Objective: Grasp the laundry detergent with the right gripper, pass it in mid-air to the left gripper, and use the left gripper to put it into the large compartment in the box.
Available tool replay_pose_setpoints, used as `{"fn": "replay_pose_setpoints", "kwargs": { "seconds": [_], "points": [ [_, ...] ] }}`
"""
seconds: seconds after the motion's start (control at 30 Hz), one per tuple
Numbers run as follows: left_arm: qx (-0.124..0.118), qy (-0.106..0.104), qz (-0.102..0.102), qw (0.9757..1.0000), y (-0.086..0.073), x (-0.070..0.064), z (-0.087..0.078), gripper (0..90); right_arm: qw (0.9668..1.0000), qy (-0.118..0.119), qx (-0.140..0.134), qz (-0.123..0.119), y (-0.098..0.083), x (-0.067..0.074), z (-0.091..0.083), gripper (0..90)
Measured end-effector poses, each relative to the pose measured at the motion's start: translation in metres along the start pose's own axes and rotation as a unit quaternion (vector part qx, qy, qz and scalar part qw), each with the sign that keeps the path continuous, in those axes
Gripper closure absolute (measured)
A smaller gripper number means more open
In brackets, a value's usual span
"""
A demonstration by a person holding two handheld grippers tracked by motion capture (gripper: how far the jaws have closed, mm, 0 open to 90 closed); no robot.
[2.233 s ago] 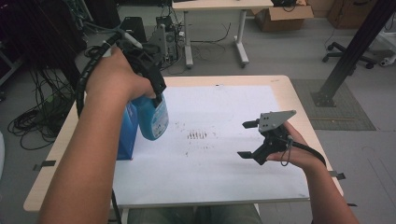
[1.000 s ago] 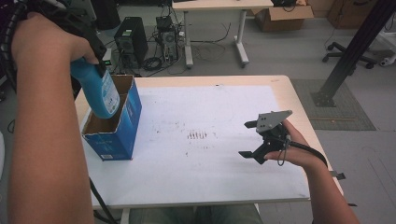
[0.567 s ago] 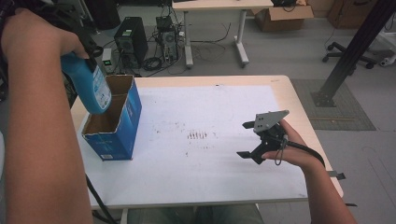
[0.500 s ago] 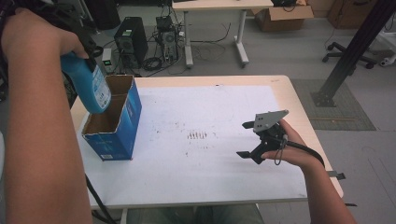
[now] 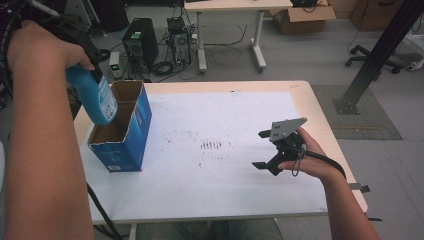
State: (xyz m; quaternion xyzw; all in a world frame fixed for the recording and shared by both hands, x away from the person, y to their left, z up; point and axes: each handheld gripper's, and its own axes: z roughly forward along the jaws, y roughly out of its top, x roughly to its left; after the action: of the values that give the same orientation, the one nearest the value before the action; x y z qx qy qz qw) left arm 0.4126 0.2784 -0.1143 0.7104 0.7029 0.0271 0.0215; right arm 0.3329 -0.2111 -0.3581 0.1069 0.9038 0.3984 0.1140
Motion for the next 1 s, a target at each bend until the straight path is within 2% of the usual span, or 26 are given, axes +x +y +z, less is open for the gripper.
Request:
{"fn": "replay_pose_setpoints", "kwargs": {
  "seconds": [0.2, 0.37, 0.53, 0.7, 0.83, 1.0],
  "points": [
    [0.002, -0.001, 0.004, 1.0000, 0.002, 0.002, 0.012, 39.1, 1.0000, 0.003, 0.002, 0.003, -0.001, 0.001, 0.004, 1.7],
    [0.003, -0.001, 0.013, 0.9999, 0.003, -0.001, 0.022, 39.1, 1.0000, 0.004, 0.003, 0.002, -0.001, 0.001, 0.005, 1.7],
    [0.005, -0.005, 0.011, 0.9999, 0.004, 0.000, 0.030, 39.1, 1.0000, 0.005, 0.004, 0.002, 0.000, 0.002, 0.005, 1.7],
    [0.006, -0.003, 0.006, 1.0000, 0.004, 0.004, 0.043, 39.1, 1.0000, 0.006, 0.004, 0.003, -0.001, 0.003, 0.006, 1.7],
    [0.005, -0.010, 0.006, 0.9999, 0.002, 0.009, 0.051, 39.1, 1.0000, 0.006, 0.005, 0.001, -0.002, 0.004, 0.007, 1.7],
    [0.006, -0.010, 0.009, 0.9999, 0.001, 0.012, 0.058, 39.1, 0.9999, 0.008, 0.008, -0.001, -0.001, 0.005, 0.008, 1.8]
  ]
}}
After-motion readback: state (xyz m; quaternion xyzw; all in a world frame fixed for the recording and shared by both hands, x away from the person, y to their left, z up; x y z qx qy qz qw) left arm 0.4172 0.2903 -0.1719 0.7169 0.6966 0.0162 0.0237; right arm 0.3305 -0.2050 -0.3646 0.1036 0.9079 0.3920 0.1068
